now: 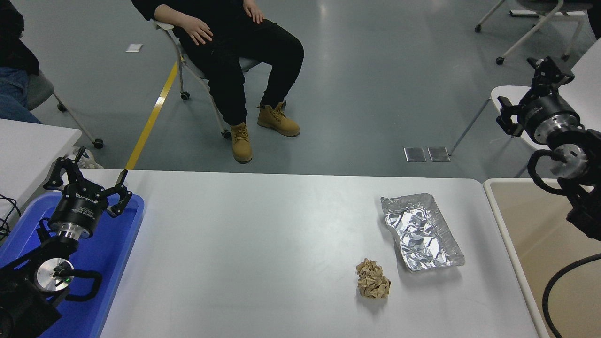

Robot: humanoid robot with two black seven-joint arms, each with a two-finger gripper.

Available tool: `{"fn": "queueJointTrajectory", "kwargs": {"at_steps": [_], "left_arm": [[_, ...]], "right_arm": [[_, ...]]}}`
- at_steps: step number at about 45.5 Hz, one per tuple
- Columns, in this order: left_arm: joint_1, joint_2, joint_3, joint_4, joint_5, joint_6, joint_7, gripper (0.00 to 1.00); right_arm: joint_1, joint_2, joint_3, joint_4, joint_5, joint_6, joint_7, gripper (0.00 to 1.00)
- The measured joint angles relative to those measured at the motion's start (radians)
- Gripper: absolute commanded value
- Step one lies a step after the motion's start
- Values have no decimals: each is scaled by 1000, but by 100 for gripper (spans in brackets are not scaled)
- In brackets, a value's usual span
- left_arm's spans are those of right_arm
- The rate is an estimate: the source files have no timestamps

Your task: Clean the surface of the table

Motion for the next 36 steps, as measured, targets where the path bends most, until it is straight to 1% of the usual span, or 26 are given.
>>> {"fn": "queueJointTrajectory", "kwargs": {"at_steps": [9, 16, 36], "left_arm": [[0, 0, 0, 0, 0, 0, 0, 100], [0, 0, 0, 0, 0, 0, 0, 100], [0, -1, 0, 0, 0, 0, 0, 100]], "right_arm": [[-83, 23, 72, 18, 0, 1, 22, 97], [-121, 32, 97, 24, 0, 1, 38, 97], [-149, 30, 100, 23, -10, 5, 54, 97]]}}
